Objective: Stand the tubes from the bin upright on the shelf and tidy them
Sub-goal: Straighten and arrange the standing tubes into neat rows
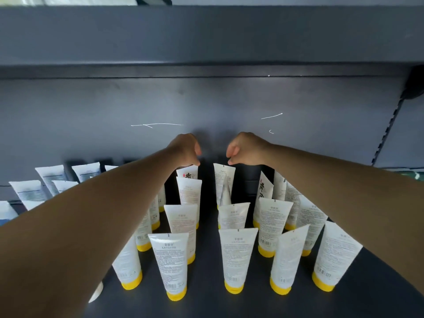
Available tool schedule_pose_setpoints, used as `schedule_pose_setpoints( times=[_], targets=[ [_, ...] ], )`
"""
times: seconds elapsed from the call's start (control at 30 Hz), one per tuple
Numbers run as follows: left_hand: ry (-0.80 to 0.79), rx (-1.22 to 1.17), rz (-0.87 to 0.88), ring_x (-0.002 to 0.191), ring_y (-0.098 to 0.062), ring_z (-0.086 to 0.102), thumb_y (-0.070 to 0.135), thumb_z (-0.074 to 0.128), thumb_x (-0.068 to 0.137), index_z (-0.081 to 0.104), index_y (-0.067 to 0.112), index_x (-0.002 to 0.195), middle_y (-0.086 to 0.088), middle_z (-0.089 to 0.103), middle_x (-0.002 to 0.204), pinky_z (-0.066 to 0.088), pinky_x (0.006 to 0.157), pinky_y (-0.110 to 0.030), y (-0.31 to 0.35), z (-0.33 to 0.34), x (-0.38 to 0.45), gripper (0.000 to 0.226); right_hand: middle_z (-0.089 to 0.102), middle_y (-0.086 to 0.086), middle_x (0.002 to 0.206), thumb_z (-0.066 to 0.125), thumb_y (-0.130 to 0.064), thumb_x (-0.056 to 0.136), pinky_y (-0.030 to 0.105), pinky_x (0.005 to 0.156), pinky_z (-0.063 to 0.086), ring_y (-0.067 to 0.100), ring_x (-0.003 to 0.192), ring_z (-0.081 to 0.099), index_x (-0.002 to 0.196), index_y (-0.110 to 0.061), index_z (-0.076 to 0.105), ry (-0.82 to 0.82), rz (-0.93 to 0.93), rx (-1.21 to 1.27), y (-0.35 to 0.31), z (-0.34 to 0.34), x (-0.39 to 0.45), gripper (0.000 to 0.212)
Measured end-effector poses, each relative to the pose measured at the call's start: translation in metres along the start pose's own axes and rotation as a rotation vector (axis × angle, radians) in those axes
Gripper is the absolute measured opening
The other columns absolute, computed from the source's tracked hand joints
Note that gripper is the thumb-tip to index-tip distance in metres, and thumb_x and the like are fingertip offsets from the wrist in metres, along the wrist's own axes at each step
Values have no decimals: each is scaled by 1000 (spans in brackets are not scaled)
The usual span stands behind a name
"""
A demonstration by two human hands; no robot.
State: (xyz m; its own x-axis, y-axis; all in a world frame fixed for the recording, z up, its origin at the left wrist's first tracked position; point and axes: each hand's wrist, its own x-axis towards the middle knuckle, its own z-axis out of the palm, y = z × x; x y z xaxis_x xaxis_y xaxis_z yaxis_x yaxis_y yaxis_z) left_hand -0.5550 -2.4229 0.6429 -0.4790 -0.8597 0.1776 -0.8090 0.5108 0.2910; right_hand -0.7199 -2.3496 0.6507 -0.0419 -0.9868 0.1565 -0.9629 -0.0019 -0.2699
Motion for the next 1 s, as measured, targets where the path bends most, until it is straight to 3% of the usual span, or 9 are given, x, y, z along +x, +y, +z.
schedule_pose_setpoints(
  times=[0.13, 0.37, 0.67, 0.8, 0.87, 0.93, 1.0],
  targets=[
    [-63, 113, 4, 108, -25, 61, 16, 73, 78, 68, 6, 111, -10, 68, 113, 46, 94, -29, -6, 1, 3, 34, 67, 9, 113, 69, -15, 83, 23, 88, 44, 23, 108, 60, 109, -8, 68, -56, -1, -47, -7, 6, 11, 28],
    [-219, 329, -1, 105, -23, 64, 23, 71, 79, 69, 10, 112, -7, 69, 112, 49, 90, -27, -12, 9, 14, 36, 66, 7, 116, 70, -11, 82, 17, 77, 36, 22, 108, 60, 113, -8, 66, -106, -29, -84, -16, 14, 27, 31],
    [-214, 284, 21, 106, -27, 62, 26, 71, 81, 67, 10, 115, -10, 68, 113, 46, 92, -30, -17, 10, 21, 38, 67, 7, 115, 65, -3, 83, 17, 76, 38, 21, 106, 61, 112, -6, 68, -102, -54, -126, -20, 22, 34, 29],
    [-186, 227, 33, 106, -25, 62, 21, 71, 81, 68, 10, 113, -11, 68, 113, 46, 90, -28, -19, 11, 21, 34, 66, 13, 114, 55, -1, 86, 27, 82, 47, 28, 105, 61, 109, -2, 68, -102, -27, -190, -20, 26, 34, 26],
    [-177, 209, 36, 106, -25, 62, 18, 71, 81, 69, 10, 112, -11, 68, 112, 46, 90, -27, -20, 12, 20, 32, 66, 14, 112, 54, -5, 87, 27, 78, 46, 29, 104, 61, 110, -3, 66, -80, 38, -164, -18, 27, 34, 27],
    [-164, 195, 40, 106, -24, 63, 17, 72, 81, 69, 9, 112, -10, 69, 112, 46, 90, -27, -20, 13, 19, 32, 66, 13, 109, 55, -6, 87, 24, 70, 45, 27, 97, 64, 112, -4, 65, -68, 74, -127, -16, 25, 35, 27],
    [-158, 198, 46, 106, -24, 63, 18, 72, 81, 69, 9, 112, -9, 69, 112, 46, 91, -27, -21, 14, 20, 33, 68, 13, 105, 57, -5, 87, 21, 57, 44, 18, 74, 62, 109, -4, 66, -118, 72, -94, -12, 23, 37, 25]
  ],
)
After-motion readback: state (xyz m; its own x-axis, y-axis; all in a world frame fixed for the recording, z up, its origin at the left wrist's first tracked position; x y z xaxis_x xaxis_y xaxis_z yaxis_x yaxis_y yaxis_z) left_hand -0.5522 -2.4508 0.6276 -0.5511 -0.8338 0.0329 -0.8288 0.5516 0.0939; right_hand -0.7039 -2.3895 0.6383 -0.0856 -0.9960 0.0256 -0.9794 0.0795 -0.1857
